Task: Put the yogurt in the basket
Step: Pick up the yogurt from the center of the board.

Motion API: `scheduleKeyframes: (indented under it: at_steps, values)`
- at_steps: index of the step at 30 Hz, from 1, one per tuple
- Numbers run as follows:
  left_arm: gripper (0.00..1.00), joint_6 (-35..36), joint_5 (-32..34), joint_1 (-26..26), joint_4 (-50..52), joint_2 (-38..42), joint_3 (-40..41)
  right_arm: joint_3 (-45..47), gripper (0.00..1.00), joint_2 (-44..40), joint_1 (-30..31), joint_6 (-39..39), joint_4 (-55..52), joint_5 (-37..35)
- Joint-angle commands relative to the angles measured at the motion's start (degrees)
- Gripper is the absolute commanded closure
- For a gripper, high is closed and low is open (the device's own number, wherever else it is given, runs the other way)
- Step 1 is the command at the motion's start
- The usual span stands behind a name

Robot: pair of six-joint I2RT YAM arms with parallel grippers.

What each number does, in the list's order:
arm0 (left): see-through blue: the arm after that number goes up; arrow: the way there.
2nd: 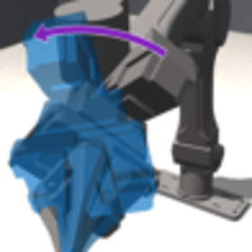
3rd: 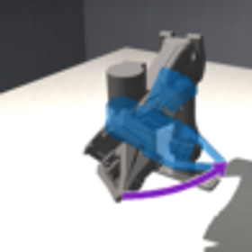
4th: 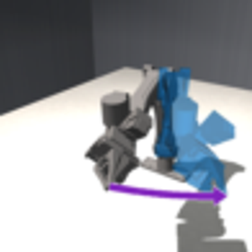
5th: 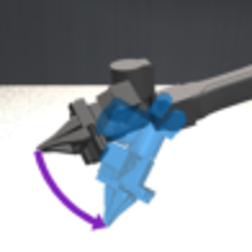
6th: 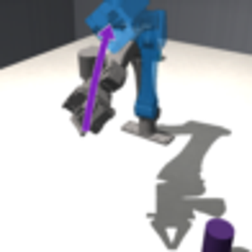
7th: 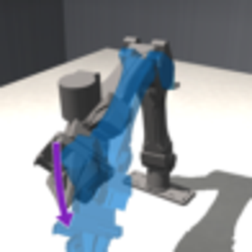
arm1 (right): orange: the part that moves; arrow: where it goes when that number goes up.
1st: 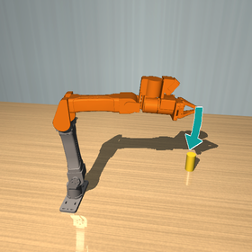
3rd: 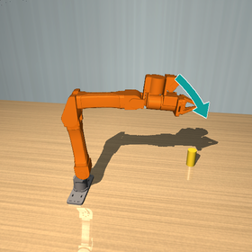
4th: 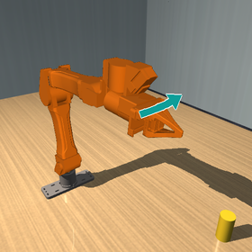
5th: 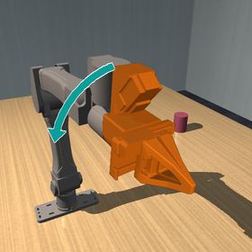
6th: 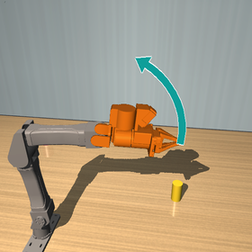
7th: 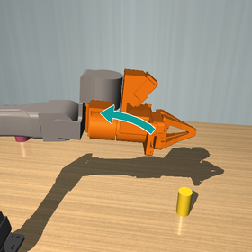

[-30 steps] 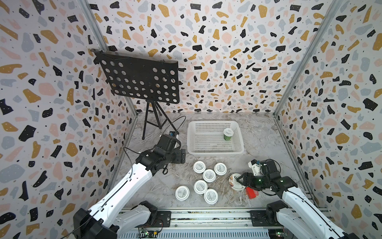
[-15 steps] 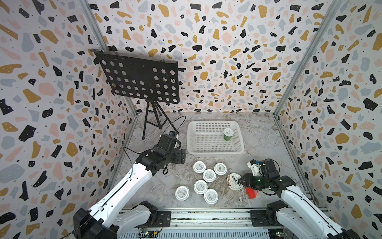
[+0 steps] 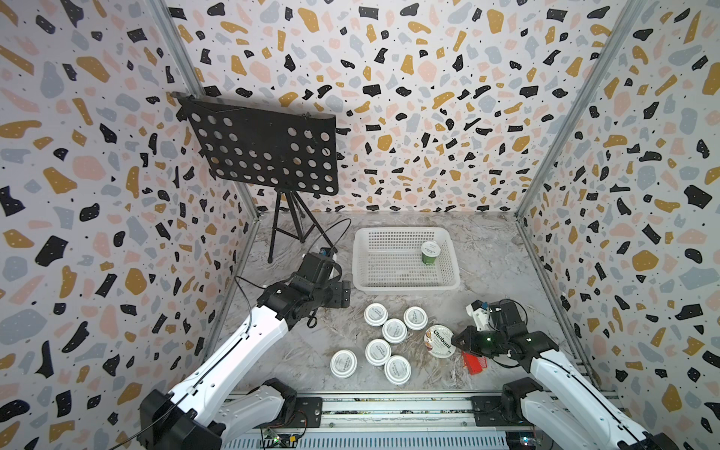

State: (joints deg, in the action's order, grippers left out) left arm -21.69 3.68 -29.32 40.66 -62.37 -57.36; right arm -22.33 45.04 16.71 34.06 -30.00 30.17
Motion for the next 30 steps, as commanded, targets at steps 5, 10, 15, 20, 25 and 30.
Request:
scheduleKeyframes:
  at_steps: [5,10,15,20,25,30]
  values:
    - [0.14,-0.24,0.09,-0.13,-1.5,-0.12,0.29,-1.93,0.93,-3.1,-0.36,-0.11,-2.5,-0.54]
    - [0.14,-0.26,0.12,-0.2,-1.57,-0.21,0.23,-4.14,0.92,-5.75,-0.36,0.87,-5.4,-1.3]
    - [0.14,-0.46,-0.16,-0.15,-1.59,-0.21,0.28,-8.76,0.9,-7.75,-0.3,0.55,-10.66,-3.9]
    - [0.14,-0.48,-0.6,-0.21,-1.72,-0.14,0.08,-16.33,0.89,-7.97,-0.35,-1.37,-15.53,-6.51]
    - [0.14,-0.46,-0.65,-0.13,-1.73,0.07,0.06,-23.5,0.89,-1.6,-0.36,-3.61,-15.12,-6.62]
    - [0.13,-0.28,-0.17,-0.12,-1.88,0.14,-0.02,-32.28,0.88,7.71,-0.44,-6.47,-12.27,-6.69]
